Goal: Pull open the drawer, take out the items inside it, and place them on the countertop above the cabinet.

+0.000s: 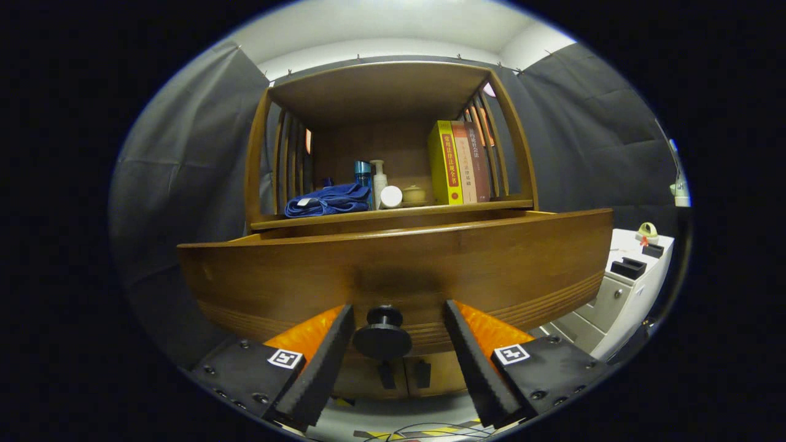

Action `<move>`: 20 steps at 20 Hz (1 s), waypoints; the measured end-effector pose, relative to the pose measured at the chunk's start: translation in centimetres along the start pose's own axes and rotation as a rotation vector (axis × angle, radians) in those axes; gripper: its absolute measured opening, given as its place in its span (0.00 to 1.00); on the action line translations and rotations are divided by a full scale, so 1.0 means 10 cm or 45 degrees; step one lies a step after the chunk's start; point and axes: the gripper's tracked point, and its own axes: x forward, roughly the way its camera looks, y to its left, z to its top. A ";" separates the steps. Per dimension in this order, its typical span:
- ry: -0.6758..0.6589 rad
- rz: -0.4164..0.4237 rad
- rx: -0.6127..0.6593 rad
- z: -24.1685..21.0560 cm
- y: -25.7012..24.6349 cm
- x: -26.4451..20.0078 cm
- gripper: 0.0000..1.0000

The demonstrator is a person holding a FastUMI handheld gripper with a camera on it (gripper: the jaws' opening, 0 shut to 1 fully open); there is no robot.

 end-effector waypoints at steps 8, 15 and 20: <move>0.051 0.003 0.042 0.19 -0.04 0.39 0.99; 0.101 -0.009 -0.014 0.22 -0.05 0.81 0.98; 0.091 -0.014 -0.040 0.22 -0.05 1.19 0.99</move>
